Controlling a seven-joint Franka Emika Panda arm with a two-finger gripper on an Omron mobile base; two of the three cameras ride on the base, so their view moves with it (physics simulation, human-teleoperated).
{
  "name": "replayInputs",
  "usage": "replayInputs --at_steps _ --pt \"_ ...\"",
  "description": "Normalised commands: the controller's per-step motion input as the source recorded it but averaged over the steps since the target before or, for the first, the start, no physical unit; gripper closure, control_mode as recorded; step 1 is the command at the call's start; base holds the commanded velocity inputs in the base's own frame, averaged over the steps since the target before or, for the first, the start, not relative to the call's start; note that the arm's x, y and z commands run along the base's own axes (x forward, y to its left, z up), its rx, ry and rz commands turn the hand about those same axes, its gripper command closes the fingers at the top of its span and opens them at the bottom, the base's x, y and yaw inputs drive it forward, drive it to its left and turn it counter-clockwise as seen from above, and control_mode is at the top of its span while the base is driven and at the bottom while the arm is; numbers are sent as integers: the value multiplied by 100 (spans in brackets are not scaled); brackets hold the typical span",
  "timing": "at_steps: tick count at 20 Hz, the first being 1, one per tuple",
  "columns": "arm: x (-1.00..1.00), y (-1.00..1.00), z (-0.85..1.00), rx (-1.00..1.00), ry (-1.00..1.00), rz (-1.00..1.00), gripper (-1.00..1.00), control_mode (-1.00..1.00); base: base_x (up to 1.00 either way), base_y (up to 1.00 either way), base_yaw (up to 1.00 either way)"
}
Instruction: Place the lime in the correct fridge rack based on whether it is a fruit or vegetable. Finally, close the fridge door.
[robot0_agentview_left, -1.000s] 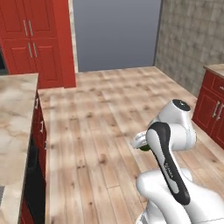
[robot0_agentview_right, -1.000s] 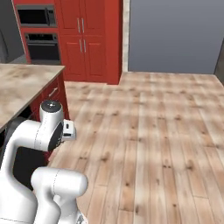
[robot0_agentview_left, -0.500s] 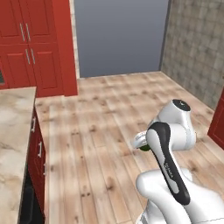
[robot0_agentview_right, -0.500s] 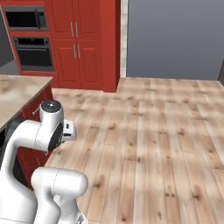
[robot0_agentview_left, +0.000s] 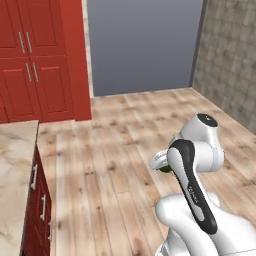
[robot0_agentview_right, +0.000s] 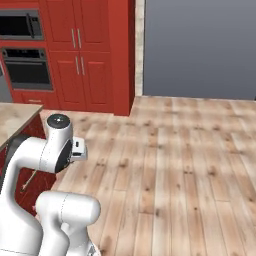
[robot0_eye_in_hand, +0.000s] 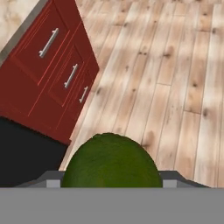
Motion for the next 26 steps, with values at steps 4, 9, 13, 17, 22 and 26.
replayInputs --at_steps 4,9,13,17,22,26 --pt "0 0 0 0 0 0 100 100 100 0 0" --pt "0 0 0 0 0 0 100 100 100 0 0" --pt "0 0 0 0 0 0 100 100 100 0 0" --pt "0 0 0 0 0 0 100 100 100 0 0" --pt "0 0 0 0 0 0 100 100 100 0 0" --pt "0 0 0 0 0 0 100 100 100 -7 0"
